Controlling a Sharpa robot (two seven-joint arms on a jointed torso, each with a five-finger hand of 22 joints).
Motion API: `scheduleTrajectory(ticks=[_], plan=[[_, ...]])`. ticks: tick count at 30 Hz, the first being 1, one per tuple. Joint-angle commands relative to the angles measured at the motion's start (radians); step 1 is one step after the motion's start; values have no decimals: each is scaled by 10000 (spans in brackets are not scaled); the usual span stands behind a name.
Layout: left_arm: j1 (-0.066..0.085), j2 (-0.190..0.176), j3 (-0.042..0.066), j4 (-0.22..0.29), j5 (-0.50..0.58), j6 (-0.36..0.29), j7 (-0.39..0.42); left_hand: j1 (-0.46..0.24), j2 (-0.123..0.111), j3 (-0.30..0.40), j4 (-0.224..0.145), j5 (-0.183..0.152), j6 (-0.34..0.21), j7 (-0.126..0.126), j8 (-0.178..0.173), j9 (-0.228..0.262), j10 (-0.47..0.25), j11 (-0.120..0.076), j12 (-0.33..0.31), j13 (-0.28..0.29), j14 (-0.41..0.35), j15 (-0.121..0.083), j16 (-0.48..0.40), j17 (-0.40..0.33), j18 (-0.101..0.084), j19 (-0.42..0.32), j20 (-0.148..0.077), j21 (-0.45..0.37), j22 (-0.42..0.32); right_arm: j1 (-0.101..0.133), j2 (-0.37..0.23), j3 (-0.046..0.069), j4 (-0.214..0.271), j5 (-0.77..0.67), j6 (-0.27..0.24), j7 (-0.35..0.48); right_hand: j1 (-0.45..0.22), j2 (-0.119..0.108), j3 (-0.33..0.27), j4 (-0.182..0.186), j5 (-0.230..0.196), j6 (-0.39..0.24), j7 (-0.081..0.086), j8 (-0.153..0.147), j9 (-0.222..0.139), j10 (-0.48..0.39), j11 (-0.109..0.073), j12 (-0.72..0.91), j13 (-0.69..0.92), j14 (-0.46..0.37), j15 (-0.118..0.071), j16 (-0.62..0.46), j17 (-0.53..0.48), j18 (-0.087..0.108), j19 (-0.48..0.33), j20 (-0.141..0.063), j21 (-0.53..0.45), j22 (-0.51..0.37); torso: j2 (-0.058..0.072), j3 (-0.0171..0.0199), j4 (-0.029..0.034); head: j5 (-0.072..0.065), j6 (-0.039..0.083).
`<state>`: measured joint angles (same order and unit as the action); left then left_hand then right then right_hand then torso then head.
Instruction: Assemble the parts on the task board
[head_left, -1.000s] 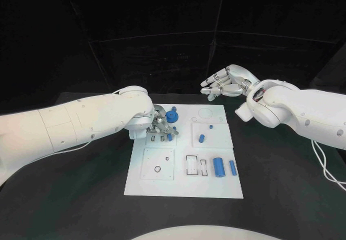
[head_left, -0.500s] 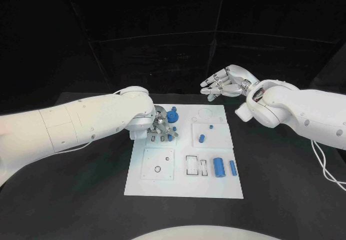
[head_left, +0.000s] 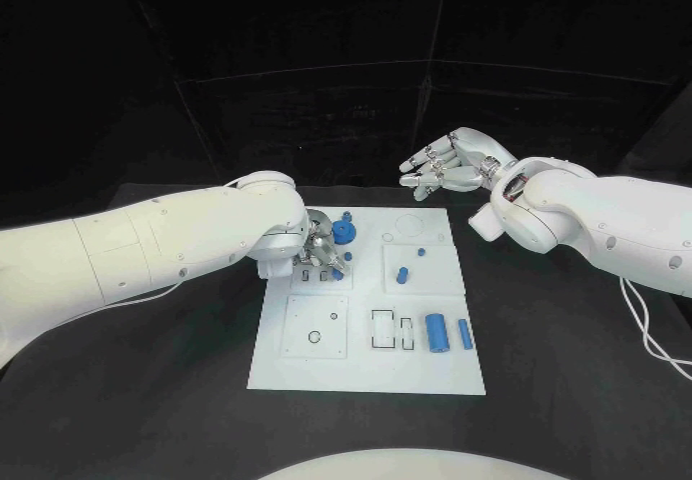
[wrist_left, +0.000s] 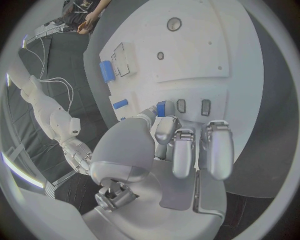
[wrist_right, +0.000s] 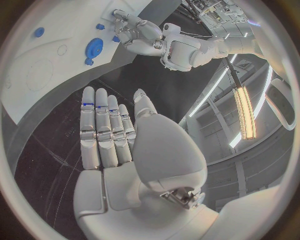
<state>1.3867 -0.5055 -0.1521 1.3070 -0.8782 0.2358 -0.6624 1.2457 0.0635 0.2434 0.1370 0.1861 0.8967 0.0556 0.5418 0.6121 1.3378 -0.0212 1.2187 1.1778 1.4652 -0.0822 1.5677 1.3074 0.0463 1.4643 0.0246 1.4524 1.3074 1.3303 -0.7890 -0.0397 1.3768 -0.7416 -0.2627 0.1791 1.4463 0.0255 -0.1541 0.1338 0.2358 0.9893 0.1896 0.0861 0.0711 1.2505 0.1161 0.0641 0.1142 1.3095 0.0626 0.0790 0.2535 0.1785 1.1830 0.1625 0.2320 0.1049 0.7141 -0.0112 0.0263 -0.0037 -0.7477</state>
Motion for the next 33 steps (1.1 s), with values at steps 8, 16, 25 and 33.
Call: scheduleTrajectory(ticks=[8,16,25,33], plan=[[7,-357,3,298,266,-602,487,-1599,-1015,4786,-1718,-22,-36,30,374,523,54,35,-114,-163,1056,54,31,2634,-26,250,77,-133,796,19,22,5,-40,13,105,71,6,78,-53,19,68,-26,7,57,10,-53,18,40,-9,-72,14,-64,-13,57,29,70,-52,-9,-5,2,19,19,9],[67,-885,8,674,295,-1153,653,-1812,-1016,5083,-1797,-30,-50,19,456,617,25,37,-202,-272,1056,51,31,2634,-18,236,76,-160,769,19,41,5,-99,13,55,50,11,85,-55,14,84,-27,6,62,10,-51,17,41,-15,-70,12,-66,-14,57,37,68,-62,-16,-2,5,24,69,6],[71,-1242,-1,1008,-406,-1778,676,-1909,-1055,5229,-1877,-42,-62,10,516,679,38,29,-207,-288,1056,44,31,2634,-13,230,72,-175,753,19,17,5,-92,14,-33,81,-4,96,-60,23,87,-29,9,66,10,-50,19,42,-20,-70,13,-68,-14,57,43,69,-70,-22,-8,-7,73,105,-18],[-71,-1319,-10,979,-1082,-1732,708,-1933,-1081,5226,-1890,-59,-71,13,529,693,30,31,-230,-318,1056,45,31,2634,-4,212,71,-204,714,19,-2,4,-76,15,-45,91,-11,98,-64,27,86,-30,10,67,9,-50,20,42,-21,-70,14,-69,-14,56,45,69,-72,-24,-8,-3,71,131,2]])
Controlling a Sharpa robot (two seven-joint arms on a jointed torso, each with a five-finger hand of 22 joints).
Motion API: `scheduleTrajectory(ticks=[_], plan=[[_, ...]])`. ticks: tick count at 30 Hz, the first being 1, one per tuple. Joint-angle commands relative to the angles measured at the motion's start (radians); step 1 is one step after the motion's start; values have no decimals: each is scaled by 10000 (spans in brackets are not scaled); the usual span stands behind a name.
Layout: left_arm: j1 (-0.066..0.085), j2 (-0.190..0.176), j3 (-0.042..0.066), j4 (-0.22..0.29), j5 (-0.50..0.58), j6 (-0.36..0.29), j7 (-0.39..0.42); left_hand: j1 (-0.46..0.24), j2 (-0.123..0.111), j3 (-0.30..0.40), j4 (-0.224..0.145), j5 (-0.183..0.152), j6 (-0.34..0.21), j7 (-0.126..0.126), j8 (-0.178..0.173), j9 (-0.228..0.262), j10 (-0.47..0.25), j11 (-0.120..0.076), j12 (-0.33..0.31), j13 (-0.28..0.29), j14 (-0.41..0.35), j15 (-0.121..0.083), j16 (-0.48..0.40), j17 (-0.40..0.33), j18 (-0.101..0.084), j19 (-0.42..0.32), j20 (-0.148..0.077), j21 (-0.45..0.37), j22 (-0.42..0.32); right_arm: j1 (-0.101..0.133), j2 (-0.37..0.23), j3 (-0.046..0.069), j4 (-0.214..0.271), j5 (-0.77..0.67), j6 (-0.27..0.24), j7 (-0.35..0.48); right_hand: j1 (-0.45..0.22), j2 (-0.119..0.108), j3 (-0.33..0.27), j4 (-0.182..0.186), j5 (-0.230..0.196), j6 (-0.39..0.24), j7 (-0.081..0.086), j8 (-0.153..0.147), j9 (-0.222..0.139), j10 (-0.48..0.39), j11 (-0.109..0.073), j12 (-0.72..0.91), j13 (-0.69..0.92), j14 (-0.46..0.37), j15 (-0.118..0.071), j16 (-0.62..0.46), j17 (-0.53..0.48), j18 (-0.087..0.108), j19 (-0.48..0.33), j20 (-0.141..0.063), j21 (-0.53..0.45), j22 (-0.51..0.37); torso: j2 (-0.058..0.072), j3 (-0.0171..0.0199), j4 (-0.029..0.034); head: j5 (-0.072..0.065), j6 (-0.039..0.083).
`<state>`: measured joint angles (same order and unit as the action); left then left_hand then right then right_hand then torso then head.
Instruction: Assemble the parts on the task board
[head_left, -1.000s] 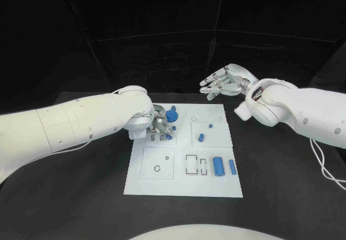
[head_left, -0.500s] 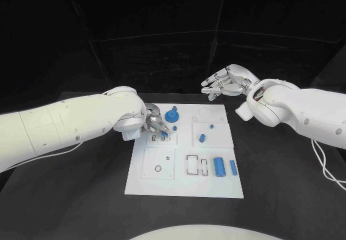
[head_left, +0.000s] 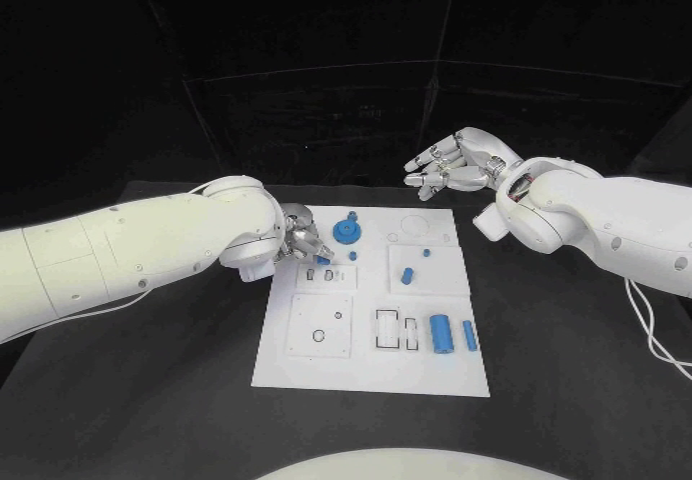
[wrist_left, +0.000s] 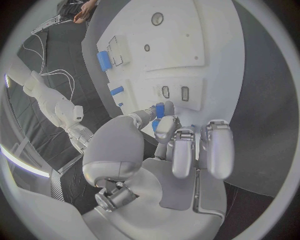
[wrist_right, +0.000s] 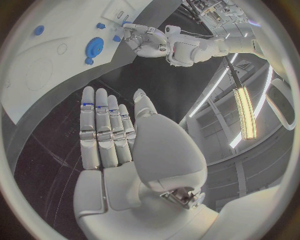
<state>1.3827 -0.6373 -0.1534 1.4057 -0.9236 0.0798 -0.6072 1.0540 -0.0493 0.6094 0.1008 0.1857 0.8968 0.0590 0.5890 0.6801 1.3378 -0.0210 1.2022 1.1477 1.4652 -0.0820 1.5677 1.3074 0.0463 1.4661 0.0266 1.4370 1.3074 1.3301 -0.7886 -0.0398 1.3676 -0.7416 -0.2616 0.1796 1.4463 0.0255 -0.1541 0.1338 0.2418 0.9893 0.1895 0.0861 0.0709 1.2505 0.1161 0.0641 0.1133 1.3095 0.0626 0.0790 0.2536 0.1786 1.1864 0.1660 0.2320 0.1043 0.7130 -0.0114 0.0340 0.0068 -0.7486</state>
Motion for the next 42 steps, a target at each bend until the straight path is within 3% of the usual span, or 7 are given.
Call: scheduleTrajectory(ticks=[1,8,25,42], plan=[[-47,4,3,-22,-653,-155,156,-19,45,1565,-1529,-57,-73,-21,58,15,29,29,-66,-18,1056,44,31,2634,-3,192,51,-53,710,21,-5,5,15,15,-56,86,-23,101,-71,33,26,-32,12,68,11,-49,22,43,-14,-69,16,-69,-15,55,14,36,-77,-22,2,-6,-10,17,19],[-124,87,2,-105,-739,0,135,-46,36,1547,-1526,-72,-77,-20,71,27,37,32,-65,-21,1056,46,31,2634,-2,191,51,-56,708,20,1,4,40,16,-62,101,-23,101,-71,33,26,-32,12,68,11,-49,22,43,-14,-69,16,-69,-15,55,14,36,-77,-22,8,14,-16,53,0],[-161,279,2,-111,-761,855,-72,-149,62,1386,-1502,-117,-66,-37,142,87,63,26,-64,-41,1056,49,31,2634,-7,198,54,-49,727,20,36,3,20,16,-17,84,-34,107,-79,38,27,-34,11,73,11,-46,22,44,-19,-66,16,-70,-15,55,22,36,-86,-29,6,3,-20,16,-33],[-163,384,-2,-288,-762,1124,-210,-170,77,1267,-1511,-153,-44,-60,195,126,59,11,-85,-73,1056,41,31,2634,-5,195,50,-57,722,20,50,3,12,15,12,78,3,97,-81,7,23,-38,6,78,10,-48,16,44,-28,-63,11,-72,-15,57,35,33,-99,-38,6,3,-27,32,-90]])
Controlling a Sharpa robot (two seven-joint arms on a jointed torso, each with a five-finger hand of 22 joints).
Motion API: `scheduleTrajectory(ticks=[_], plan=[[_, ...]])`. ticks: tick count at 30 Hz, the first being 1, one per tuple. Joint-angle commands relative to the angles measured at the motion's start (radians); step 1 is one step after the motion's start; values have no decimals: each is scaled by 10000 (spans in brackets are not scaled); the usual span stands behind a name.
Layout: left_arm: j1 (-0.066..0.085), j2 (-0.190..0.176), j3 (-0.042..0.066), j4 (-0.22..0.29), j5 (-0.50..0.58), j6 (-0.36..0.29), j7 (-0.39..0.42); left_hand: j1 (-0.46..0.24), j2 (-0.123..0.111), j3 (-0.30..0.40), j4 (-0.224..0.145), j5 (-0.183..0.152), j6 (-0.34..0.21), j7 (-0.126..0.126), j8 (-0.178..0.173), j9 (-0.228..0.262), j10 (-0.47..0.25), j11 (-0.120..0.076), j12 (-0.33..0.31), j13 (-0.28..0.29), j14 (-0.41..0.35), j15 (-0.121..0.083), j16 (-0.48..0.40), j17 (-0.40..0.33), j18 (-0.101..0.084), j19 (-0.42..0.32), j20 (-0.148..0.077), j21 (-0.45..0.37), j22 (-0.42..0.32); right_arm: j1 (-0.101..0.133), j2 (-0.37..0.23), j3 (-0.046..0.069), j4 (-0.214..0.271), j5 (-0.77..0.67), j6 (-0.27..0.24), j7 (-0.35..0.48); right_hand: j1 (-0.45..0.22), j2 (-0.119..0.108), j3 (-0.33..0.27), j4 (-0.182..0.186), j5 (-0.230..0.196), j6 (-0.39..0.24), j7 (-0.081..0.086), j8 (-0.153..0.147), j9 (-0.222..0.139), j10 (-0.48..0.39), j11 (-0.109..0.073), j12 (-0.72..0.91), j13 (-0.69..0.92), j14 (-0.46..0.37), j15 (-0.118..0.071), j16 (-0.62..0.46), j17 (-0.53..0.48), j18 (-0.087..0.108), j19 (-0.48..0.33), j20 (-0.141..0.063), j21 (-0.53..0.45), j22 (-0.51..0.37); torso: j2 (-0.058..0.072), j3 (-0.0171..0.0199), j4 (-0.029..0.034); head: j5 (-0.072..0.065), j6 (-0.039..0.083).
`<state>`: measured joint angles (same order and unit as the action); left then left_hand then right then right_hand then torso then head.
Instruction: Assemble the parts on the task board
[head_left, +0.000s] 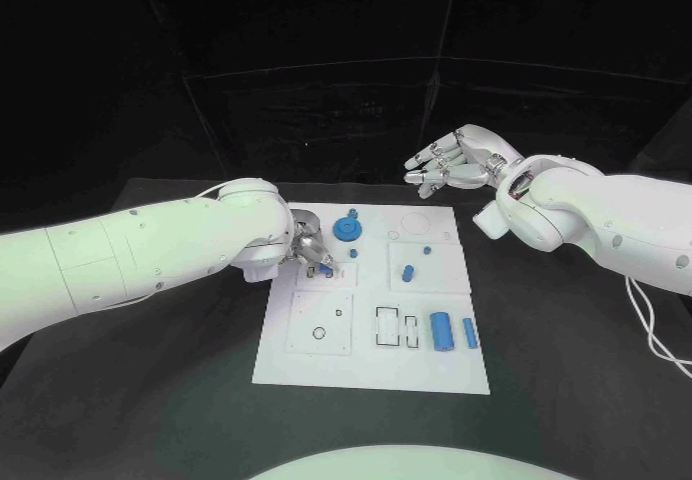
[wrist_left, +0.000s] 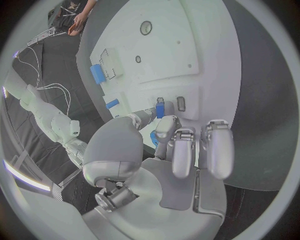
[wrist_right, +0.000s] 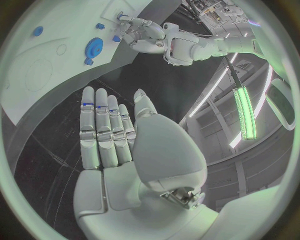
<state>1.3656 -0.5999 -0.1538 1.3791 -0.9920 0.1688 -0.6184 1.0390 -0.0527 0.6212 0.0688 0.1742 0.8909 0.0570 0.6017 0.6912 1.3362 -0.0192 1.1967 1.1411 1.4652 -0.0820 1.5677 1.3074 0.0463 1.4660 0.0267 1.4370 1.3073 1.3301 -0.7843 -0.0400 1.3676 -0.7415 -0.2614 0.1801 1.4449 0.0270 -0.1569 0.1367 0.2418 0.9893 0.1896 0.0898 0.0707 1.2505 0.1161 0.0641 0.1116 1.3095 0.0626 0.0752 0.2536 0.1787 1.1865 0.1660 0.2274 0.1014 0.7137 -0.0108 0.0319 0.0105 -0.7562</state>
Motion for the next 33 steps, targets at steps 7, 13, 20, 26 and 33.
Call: scheduleTrajectory(ticks=[7,13,20,26,33], plan=[[8,23,2,-43,-78,388,-150,-30,121,1071,-1198,-86,13,-50,88,34,79,-14,-31,-13,1056,34,31,2634,-7,198,45,-56,727,20,7,5,12,14,19,66,18,82,-53,-21,23,-39,6,41,13,-48,15,44,-12,-63,11,-34,-15,56,35,33,-53,-10,2,0,2,-7,-30],[7,75,-1,-96,-77,425,-151,-40,130,1015,-1195,-106,12,-54,99,43,83,-17,-29,-13,1056,31,31,2634,-7,199,43,-56,730,20,9,5,17,14,30,69,18,82,-53,-21,23,-39,6,41,13,-48,15,44,-12,-63,11,-34,-15,56,35,33,-53,-10,1,-1,-2,-8,-33],[-5,107,-4,-130,-77,377,-126,-44,139,994,-1192,-114,11,-56,103,47,87,-19,-23,-7,1056,30,31,2634,-6,196,42,-60,725,20,-2,5,27,14,31,63,31,84,-57,-35,14,-39,4,48,13,-44,14,46,-18,-59,9,-35,-15,57,45,31,-65,-19,-1,-1,-2,-8,-36],[-10,103,-5,-126,-77,457,-116,-42,145,985,-1192,-119,11,-57,105,48,87,-21,-25,-10,1056,29,31,2634,-8,201,41,-54,734,20,-12,5,36,14,38,63,31,84,-57,-35,14,-39,4,48,13,-44,14,46,-18,-59,9,-35,-15,57,45,31,-65,-19,-3,2,-4,-9,-47],[-13,127,-9,-133,-77,666,-102,-37,151,959,-1200,-133,9,-62,110,53,87,-24,-27,-15,1056,28,31,2634,-9,202,40,-52,737,20,-10,5,49,14,53,68,31,84,-57,-35,14,-39,4,48,13,-44,14,46,-18,-59,9,-35,-15,57,45,31,-65,-19,0,0,-1,-19,-69]])
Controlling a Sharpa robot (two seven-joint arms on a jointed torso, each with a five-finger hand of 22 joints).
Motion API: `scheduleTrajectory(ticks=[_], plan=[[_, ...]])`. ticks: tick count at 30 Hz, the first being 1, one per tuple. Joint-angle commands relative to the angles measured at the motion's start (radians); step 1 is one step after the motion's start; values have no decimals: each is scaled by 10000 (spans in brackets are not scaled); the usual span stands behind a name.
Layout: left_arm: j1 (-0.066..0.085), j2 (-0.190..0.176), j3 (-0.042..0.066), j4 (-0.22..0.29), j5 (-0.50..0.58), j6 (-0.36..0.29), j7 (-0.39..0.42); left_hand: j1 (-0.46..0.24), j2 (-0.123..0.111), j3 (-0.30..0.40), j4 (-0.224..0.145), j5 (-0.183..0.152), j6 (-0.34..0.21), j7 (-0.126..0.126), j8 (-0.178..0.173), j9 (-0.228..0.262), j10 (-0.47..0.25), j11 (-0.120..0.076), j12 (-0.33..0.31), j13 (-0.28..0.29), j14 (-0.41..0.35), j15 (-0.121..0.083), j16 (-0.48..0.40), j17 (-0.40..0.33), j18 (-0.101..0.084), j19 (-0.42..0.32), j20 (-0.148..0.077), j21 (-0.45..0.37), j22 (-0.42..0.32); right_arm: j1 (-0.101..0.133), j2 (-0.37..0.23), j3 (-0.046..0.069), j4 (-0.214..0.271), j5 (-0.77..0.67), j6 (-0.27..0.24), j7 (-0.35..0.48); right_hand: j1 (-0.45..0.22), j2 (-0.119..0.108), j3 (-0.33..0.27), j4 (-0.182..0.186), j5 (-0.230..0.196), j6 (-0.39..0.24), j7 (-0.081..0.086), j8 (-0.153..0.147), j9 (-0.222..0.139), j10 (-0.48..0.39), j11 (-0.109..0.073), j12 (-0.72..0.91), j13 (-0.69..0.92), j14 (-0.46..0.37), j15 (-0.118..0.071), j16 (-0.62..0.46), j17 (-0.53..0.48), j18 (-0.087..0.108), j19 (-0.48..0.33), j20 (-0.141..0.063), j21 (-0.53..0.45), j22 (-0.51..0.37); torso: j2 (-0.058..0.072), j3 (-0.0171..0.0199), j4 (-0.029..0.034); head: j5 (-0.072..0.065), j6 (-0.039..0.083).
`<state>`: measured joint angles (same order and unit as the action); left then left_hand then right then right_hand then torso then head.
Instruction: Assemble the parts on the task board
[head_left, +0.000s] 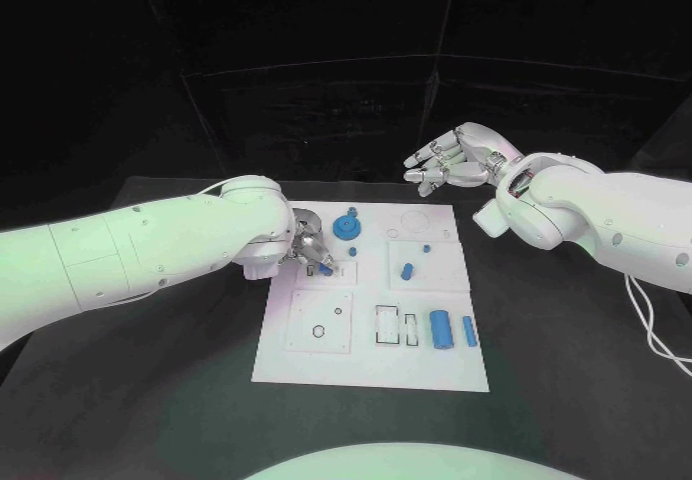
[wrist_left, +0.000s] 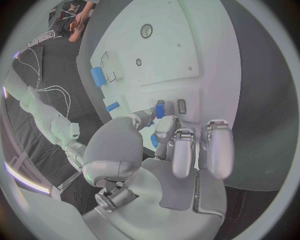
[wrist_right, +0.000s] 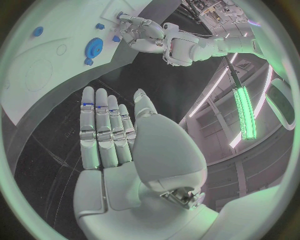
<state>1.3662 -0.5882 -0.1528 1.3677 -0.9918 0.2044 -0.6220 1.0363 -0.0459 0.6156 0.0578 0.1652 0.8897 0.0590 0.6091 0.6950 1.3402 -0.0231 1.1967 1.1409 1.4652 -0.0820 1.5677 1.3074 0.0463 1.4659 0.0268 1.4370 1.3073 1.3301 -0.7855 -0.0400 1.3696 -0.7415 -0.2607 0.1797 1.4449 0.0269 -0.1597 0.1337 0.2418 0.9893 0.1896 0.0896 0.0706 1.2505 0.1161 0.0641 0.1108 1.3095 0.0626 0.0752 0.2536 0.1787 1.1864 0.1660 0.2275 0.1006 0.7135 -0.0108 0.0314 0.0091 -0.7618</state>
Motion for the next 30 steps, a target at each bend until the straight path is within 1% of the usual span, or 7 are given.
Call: scheduleTrajectory(ticks=[1,8,19,23,25,27,30], plan=[[-20,13,-22,-19,-79,329,-61,-10,84,1009,-1091,-46,21,-83,37,15,47,14,-28,-13,1056,27,31,2634,-9,203,39,-52,738,20,2,5,29,14,49,71,31,84,-29,-4,14,-39,4,50,13,-44,14,46,-10,-59,9,-35,-15,57,45,31,-65,-10,2,0,4,-5,-13],[-34,28,-56,-11,-78,295,-9,-8,98,972,-1094,-66,20,-86,43,21,54,13,-19,-5,1056,25,31,2634,-9,203,37,-52,739,20,12,5,25,14,59,73,31,84,-29,-4,14,-39,4,50,13,-44,14,46,-10,-59,9,-35,-15,57,45,31,-65,-10,-5,-1,5,-10,-25],[-39,25,-70,-43,-76,253,-9,-31,126,874,-1075,-96,24,-92,54,29,54,8,-22,-12,1056,20,31,2634,-8,201,34,-58,735,20,4,5,34,14,52,75,31,84,-29,-4,14,-39,4,50,13,-44,14,46,-10,-59,9,-35,-15,57,45,31,-65,-10,0,-1,9,-9,-16],[-39,38,-72,-65,-26,247,-41,-452,130,269,-704,-145,104,-106,67,24,71,3,8,3,1056,19,31,2634,-12,209,31,-56,749,20,5,5,43,14,54,87,29,99,-31,-4,17,-38,4,57,14,-41,14,46,-16,-57,8,-37,-16,56,55,30,-75,-17,-2,2,11,-8,-14],[-39,49,-73,-81,-6,245,-57,-763,84,-200,-442,-143,159,-127,49,-2,64,-7,11,-7,1056,8,31,2634,-18,221,32,-44,771,20,6,5,50,14,56,92,29,99,-31,-4,17,-38,4,57,14,-41,14,46,-16,-57,8,-37,-16,56,55,30,-75,-17,-1,1,9,-3,-17],[-39,59,-73,-98,15,247,-76,-971,47,-627,-261,-142,217,-137,31,-28,64,-19,27,-2,1056,-3,31,2634,-20,228,22,-40,782,20,9,5,53,14,57,95,29,99,-31,-4,17,-38,4,57,14,-41,14,46,-16,-57,8,-37,-16,56,55,30,-75,-17,-2,-2,5,-5,-20],[-39,66,-74,-116,34,248,-97,-1119,21,-1216,-95,-141,316,-165,34,-48,65,-42,53,12,1056,-26,31,2634,-24,242,1,-29,808,20,8,5,56,14,56,97,29,99,-31,-4,17,-38,4,57,14,-41,14,46,-16,-57,8,-37,-16,56,55,30,-75,-17,-1,-1,3,-8,-24]])
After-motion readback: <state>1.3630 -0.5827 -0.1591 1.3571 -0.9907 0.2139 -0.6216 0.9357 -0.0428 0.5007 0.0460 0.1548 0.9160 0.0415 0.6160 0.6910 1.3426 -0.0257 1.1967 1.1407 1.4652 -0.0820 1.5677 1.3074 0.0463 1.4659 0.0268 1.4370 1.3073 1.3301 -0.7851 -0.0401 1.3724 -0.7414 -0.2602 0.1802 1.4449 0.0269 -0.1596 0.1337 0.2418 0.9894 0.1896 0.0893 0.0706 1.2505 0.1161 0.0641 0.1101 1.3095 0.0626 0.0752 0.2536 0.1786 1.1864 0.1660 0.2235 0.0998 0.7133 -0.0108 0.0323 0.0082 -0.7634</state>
